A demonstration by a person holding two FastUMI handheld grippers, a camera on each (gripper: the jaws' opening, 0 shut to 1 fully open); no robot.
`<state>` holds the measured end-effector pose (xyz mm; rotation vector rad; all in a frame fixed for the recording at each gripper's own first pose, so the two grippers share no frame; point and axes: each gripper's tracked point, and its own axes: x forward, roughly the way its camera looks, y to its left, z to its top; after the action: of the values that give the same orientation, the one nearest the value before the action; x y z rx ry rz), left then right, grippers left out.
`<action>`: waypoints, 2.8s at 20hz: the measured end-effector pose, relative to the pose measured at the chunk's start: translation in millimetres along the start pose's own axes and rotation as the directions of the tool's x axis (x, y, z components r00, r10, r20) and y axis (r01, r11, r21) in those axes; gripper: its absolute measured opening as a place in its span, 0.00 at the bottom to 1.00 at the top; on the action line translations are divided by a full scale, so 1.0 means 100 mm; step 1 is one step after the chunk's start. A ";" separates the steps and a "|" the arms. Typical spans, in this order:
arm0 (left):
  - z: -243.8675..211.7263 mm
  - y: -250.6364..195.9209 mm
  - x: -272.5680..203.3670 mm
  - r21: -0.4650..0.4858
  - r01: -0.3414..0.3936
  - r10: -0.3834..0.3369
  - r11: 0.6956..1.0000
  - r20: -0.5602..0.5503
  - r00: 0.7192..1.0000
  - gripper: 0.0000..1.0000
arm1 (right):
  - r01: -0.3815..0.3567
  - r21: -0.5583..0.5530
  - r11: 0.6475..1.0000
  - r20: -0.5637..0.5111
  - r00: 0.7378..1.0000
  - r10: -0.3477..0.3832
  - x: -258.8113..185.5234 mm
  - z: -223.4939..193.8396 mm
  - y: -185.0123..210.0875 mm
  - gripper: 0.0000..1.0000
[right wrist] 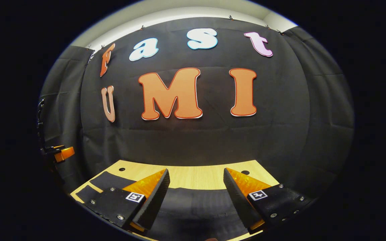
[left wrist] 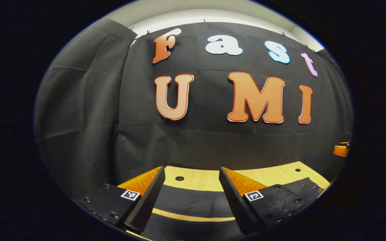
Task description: Grasp the waist and the cuffs of the jeans and fold them to make the two legs overlap; first hold the waist and fold one-third of the jeans toward the cuffs, then hold the cuffs and fold the remaining one-third in the same direction to finish folding.
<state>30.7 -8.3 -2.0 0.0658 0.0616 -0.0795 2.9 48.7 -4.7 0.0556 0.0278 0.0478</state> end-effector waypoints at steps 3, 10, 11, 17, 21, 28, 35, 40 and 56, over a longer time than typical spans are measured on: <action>-0.19 0.13 -0.04 -0.074 -0.008 0.003 0.997 -0.058 0.998 0.97 | -0.017 0.013 1.000 -0.029 0.999 0.017 0.04 -0.09 0.05 0.97; -1.30 0.58 -0.31 -0.543 -0.200 -0.017 0.816 -0.369 0.929 0.98 | -0.101 0.084 0.991 -0.112 0.988 0.111 0.26 -0.30 0.30 0.97; -1.53 0.66 -0.36 -0.605 -0.268 -0.014 0.750 -0.419 0.908 0.98 | -0.116 0.099 0.988 -0.131 0.983 0.129 0.30 -0.35 0.34 0.97; -2.58 0.88 -1.07 -0.696 -0.600 -0.013 0.394 -0.657 0.754 0.98 | -0.159 0.169 0.973 -0.233 0.952 0.197 0.52 -0.57 0.46 0.97; -2.98 0.95 -1.30 -0.647 -0.712 -0.022 0.272 -0.744 0.667 0.98 | -0.164 0.190 0.968 -0.279 0.936 0.213 0.62 -0.67 0.48 0.97; -3.20 1.00 -1.11 -0.633 -0.745 -0.019 0.209 -0.765 0.644 0.98 | -0.136 0.228 0.964 -0.322 0.924 0.206 0.76 -0.72 0.35 0.98; -3.10 0.92 -0.64 -0.705 -0.660 -0.067 0.259 -0.695 0.716 0.95 | -0.082 0.272 0.959 -0.349 0.920 0.177 0.81 -0.76 0.19 0.98; -3.25 0.82 -0.36 -0.711 -0.654 -0.077 0.258 -0.690 0.720 0.07 | -0.034 0.270 0.962 -0.360 0.923 0.134 0.79 -0.76 0.04 0.98; -2.91 0.74 -0.19 -0.698 -0.595 -0.191 0.399 -0.698 0.690 0.03 | 0.494 0.610 0.619 -0.650 0.759 0.036 -0.62 -2.29 -1.29 0.98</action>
<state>0.8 87.1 -285.8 -1.0599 0.8899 0.2902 -59.2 -70.2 -238.8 0.9087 0.7318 -0.2395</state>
